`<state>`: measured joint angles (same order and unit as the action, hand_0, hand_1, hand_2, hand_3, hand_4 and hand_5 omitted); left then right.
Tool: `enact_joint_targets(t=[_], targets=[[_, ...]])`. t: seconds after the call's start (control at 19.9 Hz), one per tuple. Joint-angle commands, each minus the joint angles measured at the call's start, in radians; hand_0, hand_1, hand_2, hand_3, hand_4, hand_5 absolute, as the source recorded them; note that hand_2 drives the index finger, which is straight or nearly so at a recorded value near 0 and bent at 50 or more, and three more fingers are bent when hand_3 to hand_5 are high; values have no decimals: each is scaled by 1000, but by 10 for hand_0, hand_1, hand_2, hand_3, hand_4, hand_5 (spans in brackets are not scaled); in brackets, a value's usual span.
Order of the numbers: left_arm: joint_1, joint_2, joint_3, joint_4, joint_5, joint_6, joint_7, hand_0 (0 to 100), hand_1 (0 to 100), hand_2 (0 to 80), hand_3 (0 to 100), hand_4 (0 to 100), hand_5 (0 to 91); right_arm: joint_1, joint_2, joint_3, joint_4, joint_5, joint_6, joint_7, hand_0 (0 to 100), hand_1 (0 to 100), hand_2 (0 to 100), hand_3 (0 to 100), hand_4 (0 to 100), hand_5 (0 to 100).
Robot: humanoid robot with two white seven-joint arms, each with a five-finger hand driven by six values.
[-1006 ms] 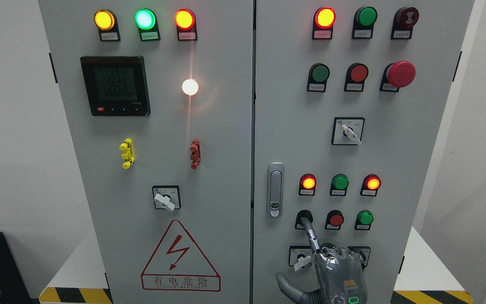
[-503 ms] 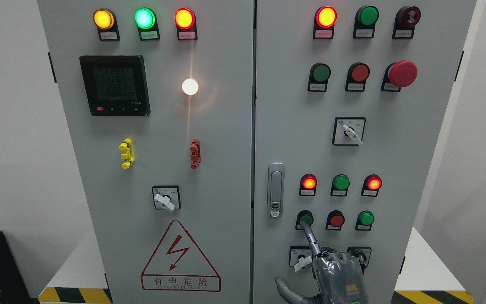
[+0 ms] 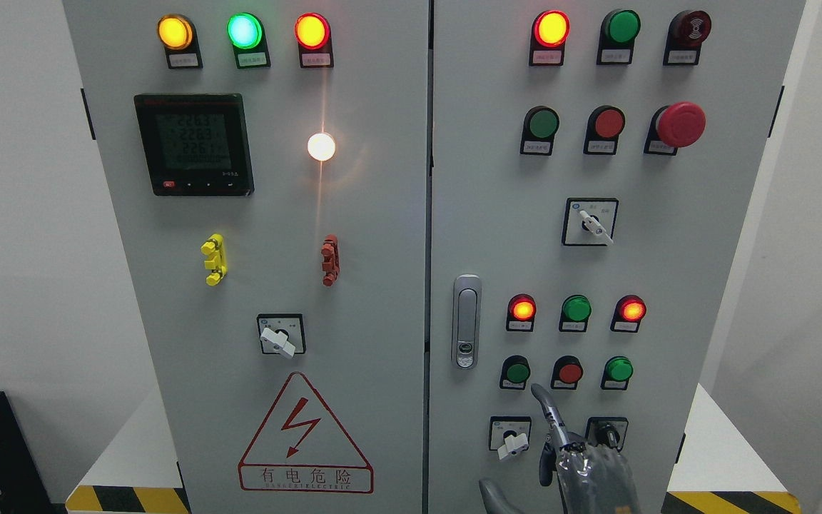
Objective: Press green start button
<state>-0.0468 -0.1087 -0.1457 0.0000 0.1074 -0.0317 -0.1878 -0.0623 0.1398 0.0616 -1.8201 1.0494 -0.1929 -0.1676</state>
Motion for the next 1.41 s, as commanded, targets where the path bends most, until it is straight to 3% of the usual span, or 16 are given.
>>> enact_joint_targets(t=[0.0, 0.15, 0.25, 0.45, 0.65, 0.96, 1.06, 1.36], targets=[[-1, 0, 0, -28, 0, -1, -1, 120, 556, 0, 0, 0, 0, 77, 0, 17, -143, -224, 23, 23, 98, 229, 0, 788, 768, 853], [-1, 0, 0, -28, 0, -1, -1, 120, 556, 0, 0, 0, 0, 131, -2, 18, -186, -343, 23, 30, 70, 228, 0, 711, 707, 783], [-1, 0, 0, -28, 0, -1, 1, 120, 556, 0, 0, 0, 0, 150, -3, 18, -218, -431, 26, 60, 41, 230, 0, 666, 659, 733], [1, 0, 0, -28, 0, -1, 1, 120, 556, 0, 0, 0, 0, 185, -6, 23, -269, -667, 75, 134, 0, 229, 0, 501, 502, 513], [1, 0, 0, -28, 0, -1, -1, 120, 556, 0, 0, 0, 0, 188, -5, 11, -271, -813, 81, 177, 0, 213, 0, 318, 293, 293], [-1, 0, 0, -28, 0, -1, 1, 120, 556, 0, 0, 0, 0, 191, -2, 1, -272, -937, 82, 253, 0, 155, 0, 174, 90, 33], [-1, 0, 0, -28, 0, -1, 1, 120, 556, 0, 0, 0, 0, 191, -2, 0, -272, -956, 82, 281, 0, 133, 0, 131, 46, 0], [1, 0, 0, -28, 0, -1, 1, 120, 556, 0, 0, 0, 0, 203, -5, -8, -271, -994, 102, 281, 0, 99, 0, 51, 0, 0]])
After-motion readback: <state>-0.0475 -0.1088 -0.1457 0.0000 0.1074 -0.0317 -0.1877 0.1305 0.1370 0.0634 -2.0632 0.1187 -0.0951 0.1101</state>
